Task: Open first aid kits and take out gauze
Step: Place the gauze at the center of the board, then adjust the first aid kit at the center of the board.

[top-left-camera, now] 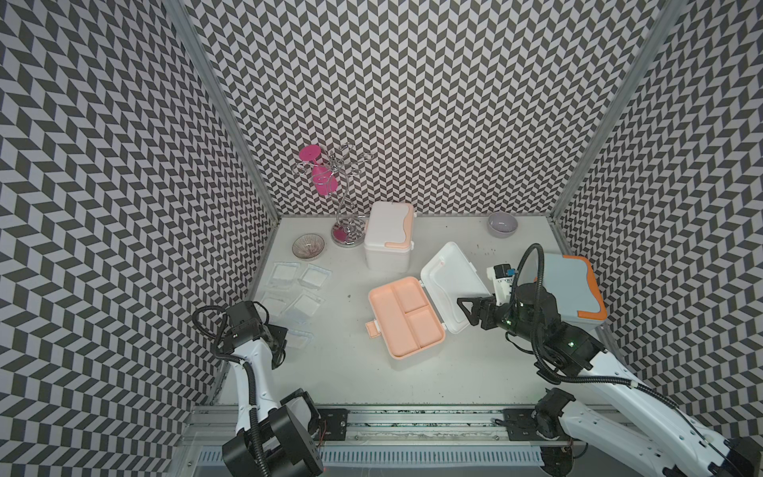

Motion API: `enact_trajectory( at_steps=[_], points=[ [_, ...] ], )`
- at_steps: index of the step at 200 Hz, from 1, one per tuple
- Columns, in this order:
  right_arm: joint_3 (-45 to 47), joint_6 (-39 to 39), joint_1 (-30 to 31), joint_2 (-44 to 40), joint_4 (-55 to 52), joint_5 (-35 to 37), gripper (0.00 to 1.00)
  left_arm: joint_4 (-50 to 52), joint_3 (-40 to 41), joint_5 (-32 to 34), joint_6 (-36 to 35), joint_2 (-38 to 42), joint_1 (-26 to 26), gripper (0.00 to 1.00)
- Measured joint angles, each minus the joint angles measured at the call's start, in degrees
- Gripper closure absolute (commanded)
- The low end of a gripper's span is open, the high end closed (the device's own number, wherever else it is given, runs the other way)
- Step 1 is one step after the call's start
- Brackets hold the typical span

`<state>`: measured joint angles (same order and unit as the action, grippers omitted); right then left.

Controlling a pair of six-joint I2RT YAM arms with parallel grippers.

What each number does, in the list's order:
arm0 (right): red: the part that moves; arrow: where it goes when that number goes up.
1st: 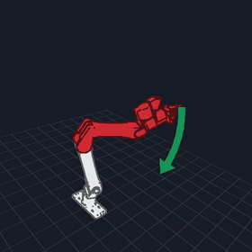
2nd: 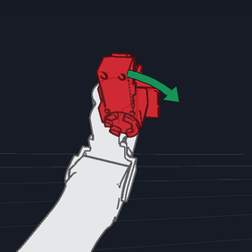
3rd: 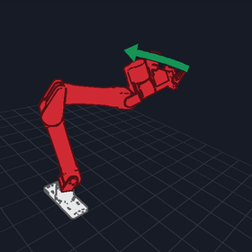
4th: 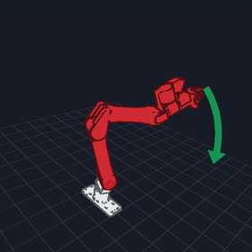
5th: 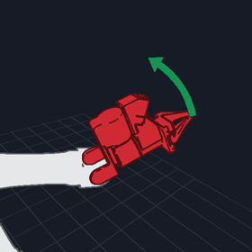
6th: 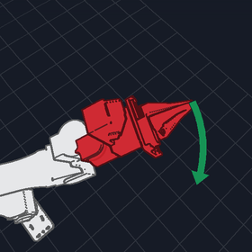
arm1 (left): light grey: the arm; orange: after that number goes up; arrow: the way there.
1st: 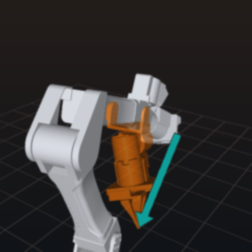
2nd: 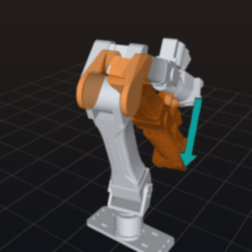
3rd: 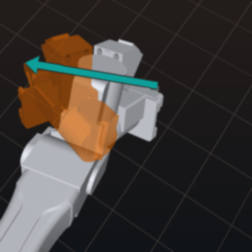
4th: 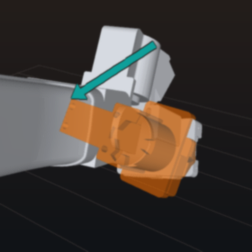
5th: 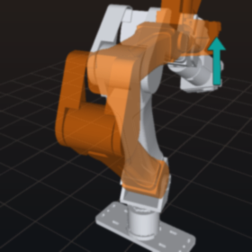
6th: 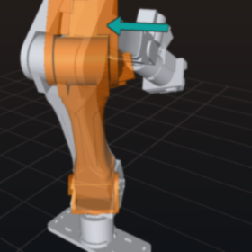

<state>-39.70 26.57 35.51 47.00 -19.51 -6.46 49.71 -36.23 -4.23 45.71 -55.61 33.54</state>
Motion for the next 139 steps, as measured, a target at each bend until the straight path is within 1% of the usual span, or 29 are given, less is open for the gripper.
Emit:
enact_trajectory(
  at_steps=[18,34,41,60,76,89,102,113,129,139],
  points=[
    [0.0,0.0,0.0,0.0,0.2,0.0,0.25,0.7,-0.2,0.0,-0.7,0.3,0.3,0.76],
    [0.0,0.0,0.0,0.0,0.2,0.0,0.25,1.5,-0.6,0.0,-1.0,0.8,0.9,0.73],
    [0.0,0.0,0.0,0.0,0.2,0.0,0.25,1.9,-1.0,0.0,-1.1,1.0,1.1,0.70],
    [0.1,0.0,0.0,0.0,0.2,0.0,0.25,3.0,-2.4,-0.5,-1.7,1.9,1.4,0.68],
    [0.1,0.0,0.0,-0.1,0.2,0.0,0.25,3.9,-4.2,-1.6,-2.3,2.3,1.4,0.63],
    [0.1,0.0,0.0,-0.2,0.2,0.0,0.25,3.9,-5.6,-3.1,-2.6,2.6,0.5,0.53],
    [0.1,-0.1,0.0,-0.3,0.2,0.0,0.25,3.8,-6.8,-4.2,-2.7,3.3,-1.6,0.44],
    [0.1,-0.1,0.0,-0.3,0.2,0.0,0.25,3.8,-7.9,-5.1,-3.0,4.1,-4.6,0.36],
    [0.1,0.0,0.0,-0.5,0.2,0.0,0.24,3.3,-10.0,-5.5,-2.0,5.7,-10.4,0.32],
    [0.1,0.0,0.0,-0.6,0.3,0.0,0.23,2.7,-11.6,-5.4,-1.2,7.3,-15.7,0.32]
  ],
)
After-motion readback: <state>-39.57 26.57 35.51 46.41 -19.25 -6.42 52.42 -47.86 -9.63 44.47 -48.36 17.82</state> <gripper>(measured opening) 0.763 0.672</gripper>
